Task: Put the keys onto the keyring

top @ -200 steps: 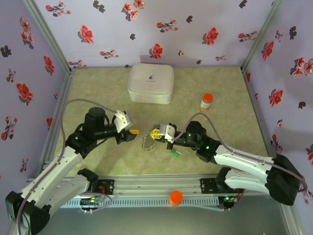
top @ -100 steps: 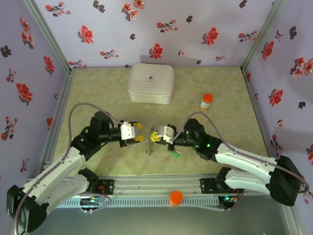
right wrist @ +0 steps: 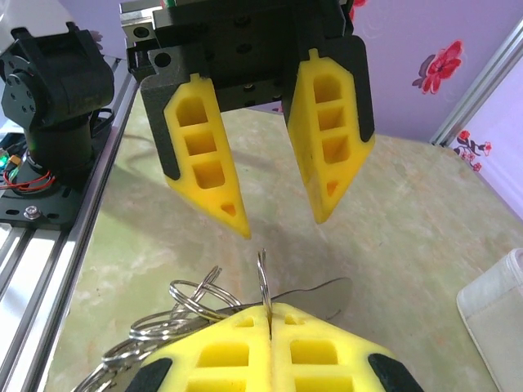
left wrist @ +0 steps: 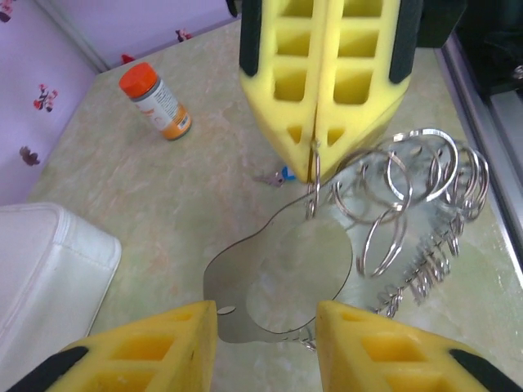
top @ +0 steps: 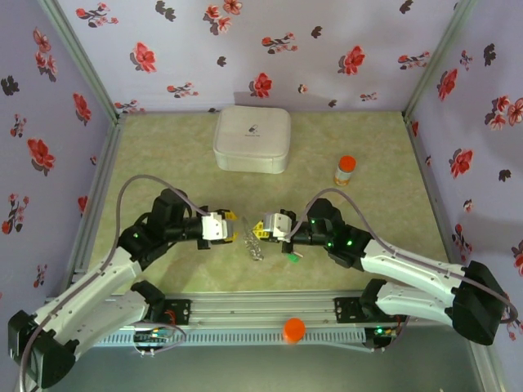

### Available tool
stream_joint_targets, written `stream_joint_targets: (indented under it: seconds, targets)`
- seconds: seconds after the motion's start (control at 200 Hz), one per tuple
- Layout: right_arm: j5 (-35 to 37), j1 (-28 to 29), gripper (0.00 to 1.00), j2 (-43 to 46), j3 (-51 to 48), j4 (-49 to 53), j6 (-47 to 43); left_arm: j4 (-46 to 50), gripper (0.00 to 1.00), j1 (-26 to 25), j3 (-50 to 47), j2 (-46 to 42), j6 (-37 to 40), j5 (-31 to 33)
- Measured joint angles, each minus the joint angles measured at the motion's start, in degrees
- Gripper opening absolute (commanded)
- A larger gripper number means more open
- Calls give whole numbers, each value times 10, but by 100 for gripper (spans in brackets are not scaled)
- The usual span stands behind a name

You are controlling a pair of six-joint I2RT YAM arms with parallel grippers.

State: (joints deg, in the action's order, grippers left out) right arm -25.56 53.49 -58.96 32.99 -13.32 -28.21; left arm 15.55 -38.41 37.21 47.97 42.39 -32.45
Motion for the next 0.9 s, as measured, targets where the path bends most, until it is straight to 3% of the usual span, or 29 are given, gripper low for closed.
stream_joint_targets:
  seconds: [0.9]
  targets:
    - [-6, 10, 0, -15, 9, 0, -19, -44, 31, -29, 2, 20, -46, -28]
